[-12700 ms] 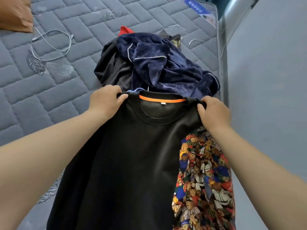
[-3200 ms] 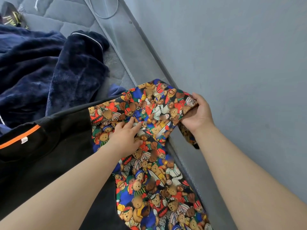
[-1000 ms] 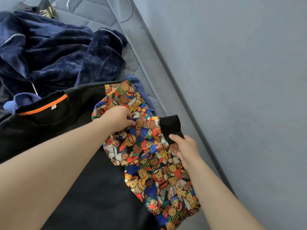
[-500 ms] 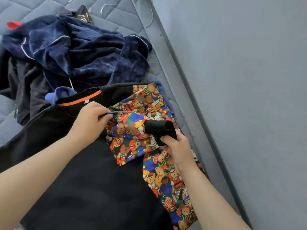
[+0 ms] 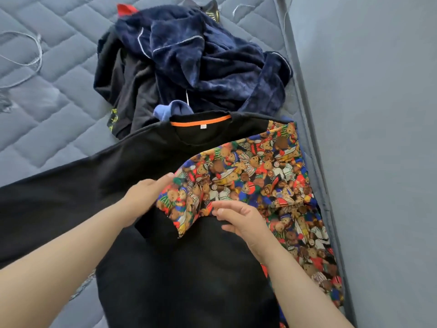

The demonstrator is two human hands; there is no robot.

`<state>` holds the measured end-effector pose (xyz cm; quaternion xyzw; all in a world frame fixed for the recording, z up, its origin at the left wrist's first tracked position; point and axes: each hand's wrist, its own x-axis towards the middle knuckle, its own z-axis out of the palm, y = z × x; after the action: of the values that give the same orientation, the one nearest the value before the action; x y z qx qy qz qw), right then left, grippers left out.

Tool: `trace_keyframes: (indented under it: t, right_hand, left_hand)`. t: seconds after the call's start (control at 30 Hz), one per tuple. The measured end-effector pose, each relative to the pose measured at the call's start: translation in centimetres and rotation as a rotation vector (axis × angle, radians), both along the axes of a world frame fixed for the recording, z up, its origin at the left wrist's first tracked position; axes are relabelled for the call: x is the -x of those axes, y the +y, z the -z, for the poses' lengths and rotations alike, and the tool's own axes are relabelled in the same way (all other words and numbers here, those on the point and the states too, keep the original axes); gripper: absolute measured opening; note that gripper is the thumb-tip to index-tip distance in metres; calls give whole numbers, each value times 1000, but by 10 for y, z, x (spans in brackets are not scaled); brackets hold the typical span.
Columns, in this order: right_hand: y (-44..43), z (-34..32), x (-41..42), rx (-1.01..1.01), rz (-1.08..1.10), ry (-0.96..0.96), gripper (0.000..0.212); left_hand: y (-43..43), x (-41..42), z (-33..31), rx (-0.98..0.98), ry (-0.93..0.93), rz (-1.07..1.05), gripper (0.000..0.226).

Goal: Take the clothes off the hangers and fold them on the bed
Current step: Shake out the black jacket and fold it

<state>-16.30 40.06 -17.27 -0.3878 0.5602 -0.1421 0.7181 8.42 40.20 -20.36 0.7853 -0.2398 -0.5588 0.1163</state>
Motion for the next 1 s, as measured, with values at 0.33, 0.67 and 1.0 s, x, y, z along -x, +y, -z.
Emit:
trace_keyframes:
  t: [0.33, 0.67, 1.0]
  right_hand:
    - [-2, 33, -40, 115, -136, 252, 35]
    - [-20, 62, -84, 351, -351, 428, 52]
    - [-33, 78, -96, 346, -383, 552, 62]
  left_hand:
    - [11, -30, 17, 213, -346, 322, 6]
    - [-20, -62, 36, 309, -653, 463, 21]
    - [-21, -76, 54, 309, -666, 509, 18]
